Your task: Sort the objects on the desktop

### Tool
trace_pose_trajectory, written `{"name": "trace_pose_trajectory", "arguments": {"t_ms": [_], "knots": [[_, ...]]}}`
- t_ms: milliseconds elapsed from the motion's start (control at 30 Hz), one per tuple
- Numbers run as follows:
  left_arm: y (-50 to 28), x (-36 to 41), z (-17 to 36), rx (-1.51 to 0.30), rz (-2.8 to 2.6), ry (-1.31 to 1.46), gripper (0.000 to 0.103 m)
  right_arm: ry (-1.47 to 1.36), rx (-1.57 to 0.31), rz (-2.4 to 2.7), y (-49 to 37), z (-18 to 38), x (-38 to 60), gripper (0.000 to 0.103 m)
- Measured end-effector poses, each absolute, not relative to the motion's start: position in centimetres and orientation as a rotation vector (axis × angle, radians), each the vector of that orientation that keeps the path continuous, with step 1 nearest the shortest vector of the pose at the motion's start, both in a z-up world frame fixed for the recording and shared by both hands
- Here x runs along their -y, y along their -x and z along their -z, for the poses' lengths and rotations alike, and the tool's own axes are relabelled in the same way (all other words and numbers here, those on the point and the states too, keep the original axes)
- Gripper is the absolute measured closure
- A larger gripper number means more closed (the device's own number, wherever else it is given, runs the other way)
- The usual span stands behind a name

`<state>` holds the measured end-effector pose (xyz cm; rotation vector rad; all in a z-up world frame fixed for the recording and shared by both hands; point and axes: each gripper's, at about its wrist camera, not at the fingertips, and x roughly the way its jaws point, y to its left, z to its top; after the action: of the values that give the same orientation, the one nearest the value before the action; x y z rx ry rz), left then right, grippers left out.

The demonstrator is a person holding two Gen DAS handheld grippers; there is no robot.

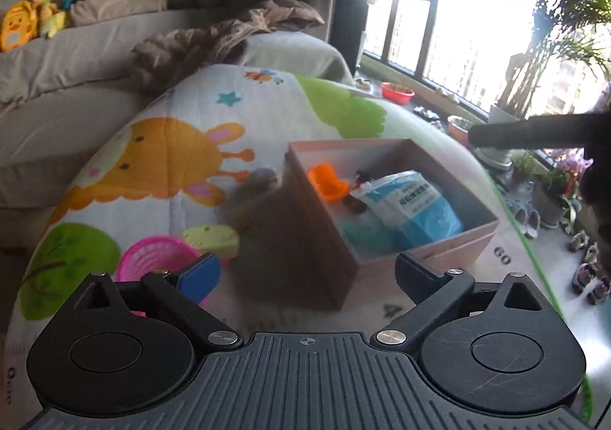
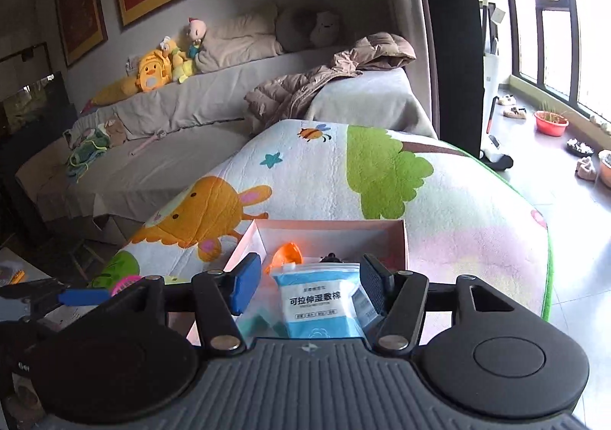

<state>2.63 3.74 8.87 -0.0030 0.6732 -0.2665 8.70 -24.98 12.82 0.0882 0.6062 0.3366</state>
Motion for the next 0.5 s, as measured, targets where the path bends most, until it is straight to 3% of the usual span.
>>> {"name": "trace_pose_trajectory", "arguments": {"t_ms": [100,200,333,400,433,467,500], "knots": [[-0.2,-5.4,-7.4,-0.668,0.143,-0.085,0.002,-0.07,-0.641,-0.366,-8.9,-12.9,22.8,0.043],[1.5,-6.7,-6.4,-0.637,0.055,-0.15,0.002,-0.076,-0.699,-0.421,-10.5,-13.7,19.0,0.034],[1.9,-9.1,-6.4,-0.616,0.03,-0.066,0.002,-0.046,-0.803,-0.481,-15.9,-13.6,11.8,0.031],[2.1,-10.5,-6.2,-0.626,0.031,0.007,0.002,0.055,-0.826,-0.471,-18.8,-12.4,7.6,0.041],[2.1,-11.2,-6.0,-0.632,0.03,0.037,0.002,0.114,-0.843,-0.446,-20.5,-11.3,5.6,0.054],[2.2,-11.7,-5.7,-0.637,0.028,0.06,0.001,0.162,-0.867,-0.42,-21.9,-10.1,4.1,0.061],[2.2,-12.3,-5.4,-0.644,0.026,0.078,0.001,0.218,-0.89,-0.392,-23.3,-8.8,2.7,0.062]]}}
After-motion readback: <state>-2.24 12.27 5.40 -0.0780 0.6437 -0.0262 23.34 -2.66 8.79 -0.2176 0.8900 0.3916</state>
